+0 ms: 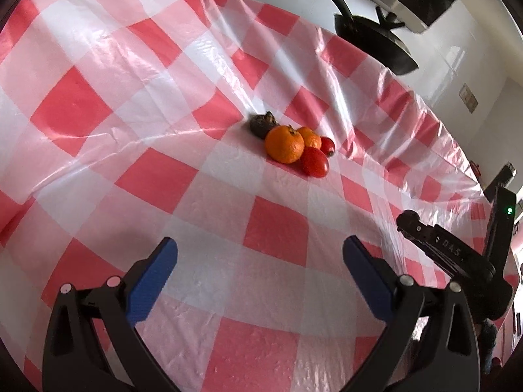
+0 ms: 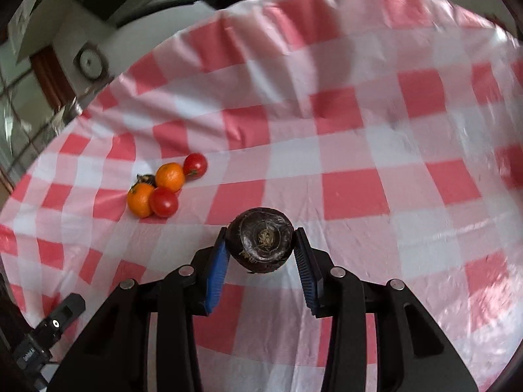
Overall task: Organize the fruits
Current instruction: 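Grasp a red tomato with the left tool while the right holds the dark fruit, then carry the tomato and the dark fruit over the white box with both tools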
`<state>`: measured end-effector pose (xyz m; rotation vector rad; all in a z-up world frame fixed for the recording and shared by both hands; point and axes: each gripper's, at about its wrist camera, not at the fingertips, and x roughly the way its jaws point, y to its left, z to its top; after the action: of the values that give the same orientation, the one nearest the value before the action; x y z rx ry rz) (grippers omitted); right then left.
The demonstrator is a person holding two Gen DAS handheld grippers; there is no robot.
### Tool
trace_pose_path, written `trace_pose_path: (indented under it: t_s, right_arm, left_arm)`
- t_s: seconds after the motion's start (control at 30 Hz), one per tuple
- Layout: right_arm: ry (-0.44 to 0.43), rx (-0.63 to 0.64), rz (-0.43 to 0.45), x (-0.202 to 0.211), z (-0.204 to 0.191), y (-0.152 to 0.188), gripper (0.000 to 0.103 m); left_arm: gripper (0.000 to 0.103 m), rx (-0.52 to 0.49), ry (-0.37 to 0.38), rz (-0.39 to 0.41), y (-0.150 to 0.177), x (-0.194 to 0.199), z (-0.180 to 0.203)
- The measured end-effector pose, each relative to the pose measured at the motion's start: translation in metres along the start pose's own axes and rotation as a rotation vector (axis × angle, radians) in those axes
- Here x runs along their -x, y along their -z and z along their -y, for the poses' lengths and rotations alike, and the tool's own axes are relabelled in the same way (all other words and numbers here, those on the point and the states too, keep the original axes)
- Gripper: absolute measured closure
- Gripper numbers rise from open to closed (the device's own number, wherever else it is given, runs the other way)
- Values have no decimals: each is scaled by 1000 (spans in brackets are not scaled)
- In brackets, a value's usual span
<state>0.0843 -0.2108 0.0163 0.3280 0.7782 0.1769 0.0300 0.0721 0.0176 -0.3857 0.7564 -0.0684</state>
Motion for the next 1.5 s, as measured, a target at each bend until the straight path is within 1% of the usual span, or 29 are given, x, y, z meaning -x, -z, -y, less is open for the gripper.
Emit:
trace_pose_path:
  t_s: [0.03,0.1,0.13,0.23,0.27,0.37,0.43,0.5,0.53,0.57,0.6,0.67,0.73,0.77,0.8,0.83,0.9,0.97,1.07,1.13,1.23,1.3,1.5]
  right_arm:
    - [-18,-23,9,0,5,-1,64]
    - [-66,-57,2,-1,14,-1,64]
    - [-76,-81,5,-1,18,-2,64]
    - [-89,-95,31,1,18,-4,64]
    - [-89,-104,43,3,19,-4,64]
    - [-84,-147,93,11,28,-4,64]
    - [-85,-156,101,12,30,-4,64]
    - [-90,-149,98,11,29,-5,64]
    - [-93,-149,97,10,29,-5,64]
    - [-94,-150,99,10,29,-5,64]
    - [-96,-149,99,10,29,-6,64]
    - [-100,-146,99,9,29,-6,64]
    - [-106,-143,97,8,29,-6,64]
    - [-105,-142,95,8,28,-6,64]
    - [-108,-142,97,8,28,-6,64]
    - [-108,-143,98,8,28,-6,64]
    - [-109,-142,97,8,28,-6,64]
    - [-109,-141,98,8,29,-6,64]
    - [-109,-139,96,8,29,-5,64]
    - [-110,-140,97,9,29,-5,64]
    - [-118,-139,94,8,29,-6,64]
    - [-121,-141,90,8,29,-6,64]
    - [-105,-143,70,5,28,-7,64]
  left_arm:
    - [2,-8,6,-11,0,-2,2]
    - [2,-12,-5,-27,1,-4,4]
    - [2,-9,-19,-32,1,-5,5]
    - [2,17,-1,-72,-2,-17,15]
    - [2,5,-17,-74,-5,-23,26]
    - [2,-57,-24,-81,-15,-44,60]
    - [3,-114,-76,-90,-25,-66,86]
    - [20,-136,-89,-99,-35,-83,99]
    - [24,-138,-105,-117,-42,-95,106]
    - [33,-132,-108,-134,-48,-106,109]
    - [38,-125,-109,-147,-52,-114,111]
    - [38,-128,-179,-134,-64,-131,115]
    - [42,-137,-216,-120,-70,-140,116]
    - [54,-158,-244,-113,-70,-144,118]
    - [69,-176,-272,-108,-70,-146,118]
    - [70,-189,-257,-100,-67,-144,117]
    - [70,-177,-207,-80,-59,-133,112]
    - [70,-163,-149,-36,-49,-112,105]
    - [70,-148,-97,-18,-32,-86,95]
    - [70,-142,-83,-14,-23,-77,90]
    - [70,-120,-70,-15,-17,-72,84]
    - [70,-117,-76,-19,-16,-71,86]
    - [70,-168,-131,0,-2,-37,87]
